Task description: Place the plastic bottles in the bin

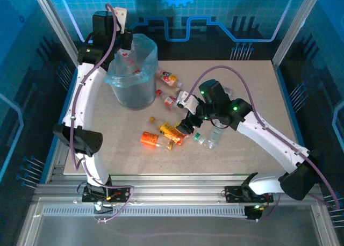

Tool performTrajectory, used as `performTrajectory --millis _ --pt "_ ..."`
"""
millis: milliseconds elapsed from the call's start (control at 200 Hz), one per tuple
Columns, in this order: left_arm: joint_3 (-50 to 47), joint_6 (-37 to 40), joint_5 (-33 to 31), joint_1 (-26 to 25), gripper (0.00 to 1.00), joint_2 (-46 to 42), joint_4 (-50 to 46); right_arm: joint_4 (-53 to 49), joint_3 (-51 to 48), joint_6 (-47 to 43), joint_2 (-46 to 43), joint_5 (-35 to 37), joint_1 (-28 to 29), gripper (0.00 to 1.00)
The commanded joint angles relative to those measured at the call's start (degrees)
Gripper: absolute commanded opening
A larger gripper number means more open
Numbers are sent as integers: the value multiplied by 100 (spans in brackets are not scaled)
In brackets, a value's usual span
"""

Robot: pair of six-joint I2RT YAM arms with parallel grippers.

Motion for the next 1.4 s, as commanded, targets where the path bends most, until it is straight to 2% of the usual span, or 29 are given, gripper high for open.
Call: performTrajectory --millis 0,170,375,700,935,1201,1396 --pt "-70 -94 169 55 0 308 -1301 -243 210 -135 114 74 137 92" --pt "54 -93 288 38 0 -117 -790 -288 358 -199 171 143 225 91" --pt "-824 -43 404 -85 0 -980 16 -327 362 -197 161 294 307 91" --pt "-1554 83 -32 -105 0 -1333 -497 -387 297 -182 195 390 450 91" --pt "-1317 63 256 -105 0 -769 -1300 -481 300 -214 343 441 494 91" --pt "-1462 19 449 -55 0 -327 -1091 -614 296 -270 477 520 578 91" --pt "-1980 -185 554 83 0 -199 -786 -601 220 -307 464 601 583 91"
